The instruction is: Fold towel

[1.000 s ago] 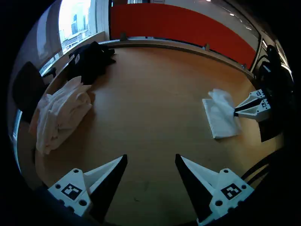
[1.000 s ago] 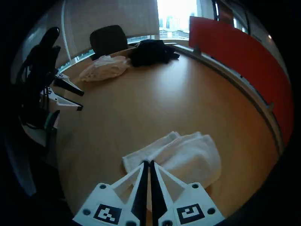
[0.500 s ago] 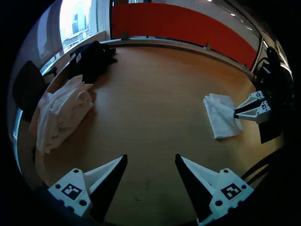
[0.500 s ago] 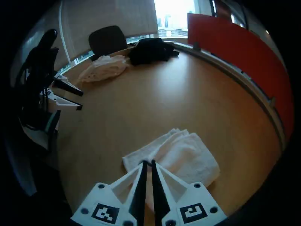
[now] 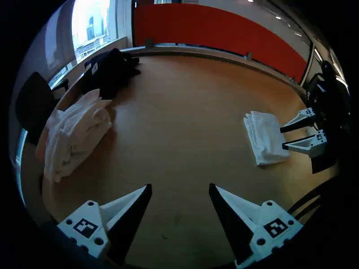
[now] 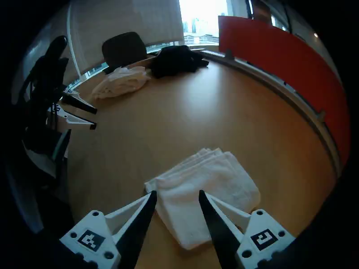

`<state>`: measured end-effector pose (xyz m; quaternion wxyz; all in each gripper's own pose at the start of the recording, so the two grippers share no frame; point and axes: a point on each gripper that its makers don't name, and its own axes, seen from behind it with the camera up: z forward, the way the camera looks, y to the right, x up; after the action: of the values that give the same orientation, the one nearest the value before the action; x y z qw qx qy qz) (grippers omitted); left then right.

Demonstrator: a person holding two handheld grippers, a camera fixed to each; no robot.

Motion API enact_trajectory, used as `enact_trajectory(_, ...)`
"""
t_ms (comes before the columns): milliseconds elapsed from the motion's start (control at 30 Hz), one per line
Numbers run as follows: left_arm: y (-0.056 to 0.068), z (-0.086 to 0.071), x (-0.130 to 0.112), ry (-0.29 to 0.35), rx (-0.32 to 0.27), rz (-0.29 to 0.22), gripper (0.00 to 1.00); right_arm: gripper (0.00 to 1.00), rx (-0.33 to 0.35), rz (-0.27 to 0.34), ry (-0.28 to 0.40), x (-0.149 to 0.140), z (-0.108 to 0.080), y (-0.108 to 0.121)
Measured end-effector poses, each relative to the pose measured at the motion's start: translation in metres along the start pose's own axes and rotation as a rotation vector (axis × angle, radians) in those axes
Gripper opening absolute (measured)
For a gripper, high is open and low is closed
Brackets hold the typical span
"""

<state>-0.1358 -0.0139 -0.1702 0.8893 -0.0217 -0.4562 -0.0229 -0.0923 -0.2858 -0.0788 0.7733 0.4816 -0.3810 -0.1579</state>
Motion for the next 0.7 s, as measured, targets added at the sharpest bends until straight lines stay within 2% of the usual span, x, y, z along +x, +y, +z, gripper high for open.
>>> enact_trajectory(700,0.004,0.002,0.002,0.000,-0.009,0.016,0.94,0.72,-0.078,0.079,-0.063,-0.063,-0.030,0.006)
